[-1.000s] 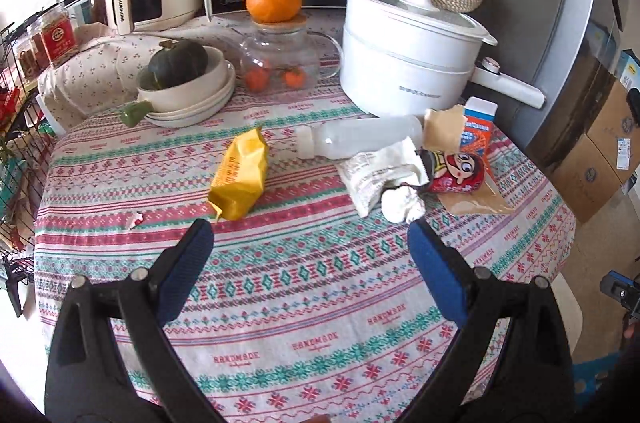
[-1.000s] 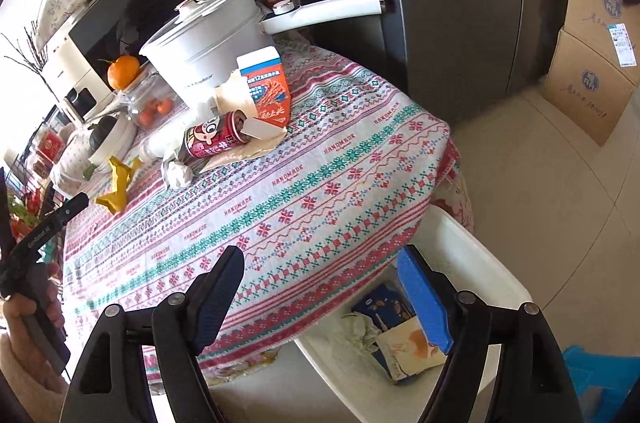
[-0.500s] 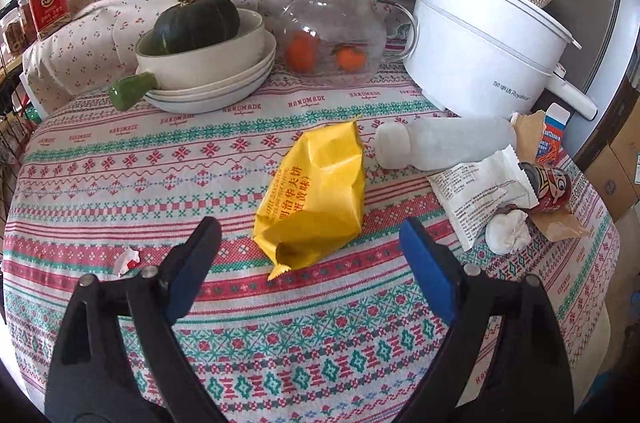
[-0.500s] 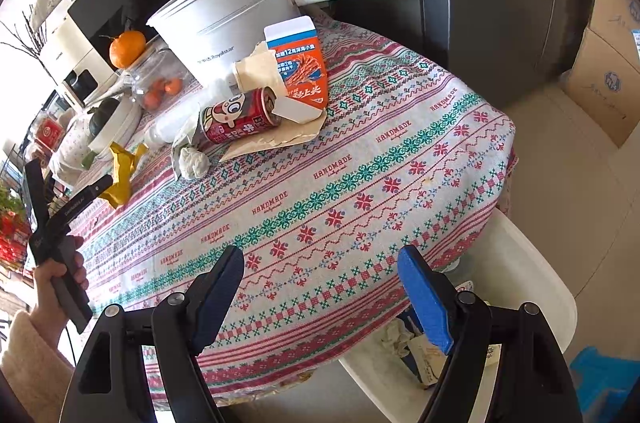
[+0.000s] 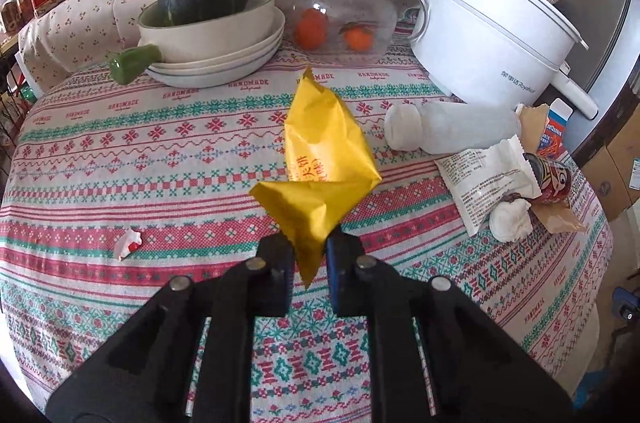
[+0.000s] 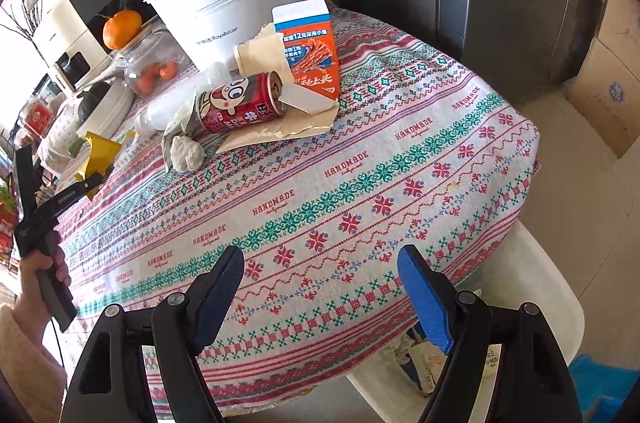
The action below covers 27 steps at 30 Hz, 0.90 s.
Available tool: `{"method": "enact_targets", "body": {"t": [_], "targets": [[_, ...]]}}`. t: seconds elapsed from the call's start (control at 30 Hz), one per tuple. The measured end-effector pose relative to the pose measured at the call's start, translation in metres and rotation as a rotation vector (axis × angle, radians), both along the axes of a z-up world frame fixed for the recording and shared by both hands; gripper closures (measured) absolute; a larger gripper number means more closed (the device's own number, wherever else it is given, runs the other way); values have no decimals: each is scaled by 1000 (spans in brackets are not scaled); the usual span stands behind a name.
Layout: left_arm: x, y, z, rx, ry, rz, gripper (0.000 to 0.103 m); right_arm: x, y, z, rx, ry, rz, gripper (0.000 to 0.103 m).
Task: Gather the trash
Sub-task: 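Grasp the yellow wrapper with the left tool, then grasp the crumpled white tissue with the right tool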
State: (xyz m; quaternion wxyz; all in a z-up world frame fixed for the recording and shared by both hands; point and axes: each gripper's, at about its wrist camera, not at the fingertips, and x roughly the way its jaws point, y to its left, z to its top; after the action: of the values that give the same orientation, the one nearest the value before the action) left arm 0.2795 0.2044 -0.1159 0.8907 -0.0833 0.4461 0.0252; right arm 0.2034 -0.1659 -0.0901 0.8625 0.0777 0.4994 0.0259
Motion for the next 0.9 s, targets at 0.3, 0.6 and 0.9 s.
{"method": "enact_targets", "body": {"t": [0.3,0.6,0.9], "targets": [[-64,-26,66,-53,1,6,89,30,35,7,88,-115,85,22],[-94,-29,70,-51,-21,-4,89,51,94,-19,146,-150,249,41],[-87,-21,66,-74,-14,-13,89,91,137,-44,79,-149,304,54]]}}
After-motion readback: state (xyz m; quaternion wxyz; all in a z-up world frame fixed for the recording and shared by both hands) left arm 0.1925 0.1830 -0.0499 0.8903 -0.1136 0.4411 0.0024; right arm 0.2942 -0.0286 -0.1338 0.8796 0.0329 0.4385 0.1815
